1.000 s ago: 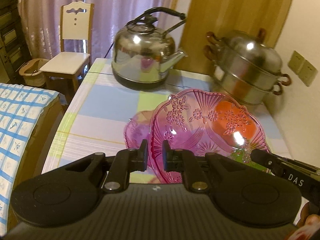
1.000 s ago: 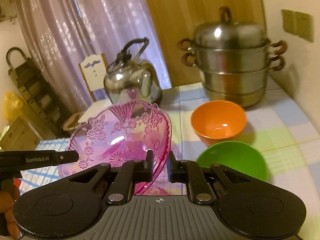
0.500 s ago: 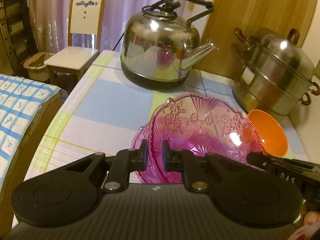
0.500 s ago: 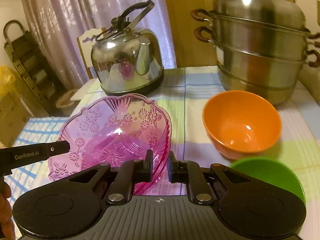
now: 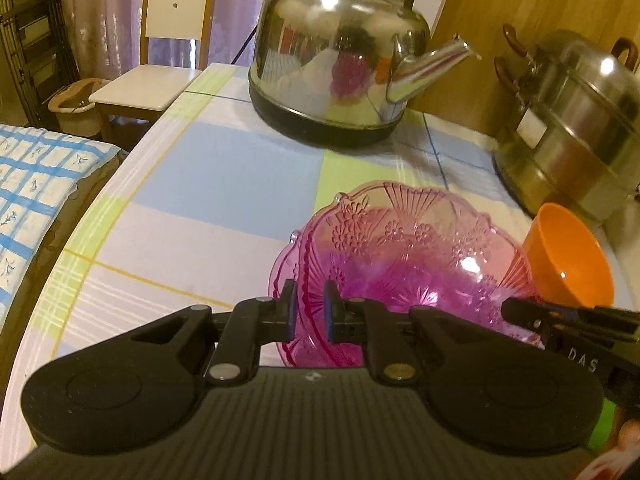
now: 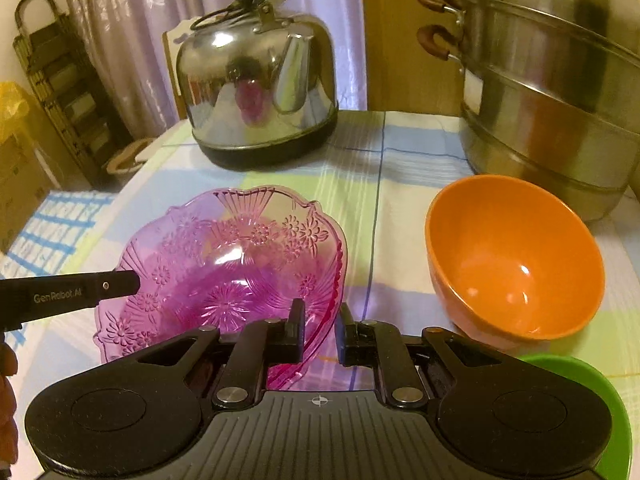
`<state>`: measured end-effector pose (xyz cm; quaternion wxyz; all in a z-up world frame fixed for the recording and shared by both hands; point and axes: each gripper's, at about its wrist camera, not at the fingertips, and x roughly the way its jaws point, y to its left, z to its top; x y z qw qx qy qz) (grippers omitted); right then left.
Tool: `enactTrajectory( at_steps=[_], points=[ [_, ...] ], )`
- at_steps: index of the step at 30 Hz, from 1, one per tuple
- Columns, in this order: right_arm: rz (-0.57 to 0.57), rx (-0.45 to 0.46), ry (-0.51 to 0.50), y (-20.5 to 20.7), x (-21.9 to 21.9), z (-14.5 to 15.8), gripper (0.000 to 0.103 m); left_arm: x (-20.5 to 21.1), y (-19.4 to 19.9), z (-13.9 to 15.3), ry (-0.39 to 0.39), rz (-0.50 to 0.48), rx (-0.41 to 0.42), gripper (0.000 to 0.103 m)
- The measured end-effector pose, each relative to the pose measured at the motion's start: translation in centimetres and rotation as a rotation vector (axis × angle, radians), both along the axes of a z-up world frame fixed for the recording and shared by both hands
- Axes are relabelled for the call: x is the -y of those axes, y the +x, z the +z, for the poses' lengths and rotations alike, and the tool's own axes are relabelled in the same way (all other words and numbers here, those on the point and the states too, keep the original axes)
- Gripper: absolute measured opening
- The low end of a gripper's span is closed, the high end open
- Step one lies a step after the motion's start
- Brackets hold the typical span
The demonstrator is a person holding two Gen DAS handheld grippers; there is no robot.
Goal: Organize plates and bowls
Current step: 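Lift the pink dish with both grippers and carry it toward the other pink dishes, then lower the pink dish onto another pink dish and open both grippers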
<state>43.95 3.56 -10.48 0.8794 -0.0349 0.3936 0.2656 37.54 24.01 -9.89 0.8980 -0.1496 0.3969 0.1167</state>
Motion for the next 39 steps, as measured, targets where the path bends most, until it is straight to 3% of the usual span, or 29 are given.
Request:
enactTrajectory(
  at_steps=[26, 27, 28, 29, 31, 39],
  points=[
    [0.052, 0.01, -0.049, 0.5, -1.7, -1.3, 0.018, -1.1, -0.1, -0.4, -0.001, 0.034, 0.011, 0.012],
    [0.058, 0.008, -0.051, 0.5, -1.7, -1.4, 0.021, -1.2, -0.1, -0.3, -0.001, 0.04, 0.014, 0.012],
    [0.059, 0.007, -0.049, 0.6, -1.7, -1.5, 0.033, -1.3, -0.2, -0.3, 0.001, 0.044, 0.015, 0.012],
    [0.057, 0.002, -0.038, 0.7, -1.6, -1.5, 0.058, -1.3, -0.2, -0.3, 0.003, 0.047, 0.015, 0.012],
    [0.044, -0.003, -0.002, 0.7, -1.2, -1.5, 0.076, -1.6, -0.3, -0.3, 0.0, 0.053, 0.017, 0.012],
    [0.027, -0.007, 0.035, 0.8, -0.8, -0.8, 0.076, -1.8, -0.5, -0.2, -0.015, 0.052, 0.019, 0.013]
  ],
)
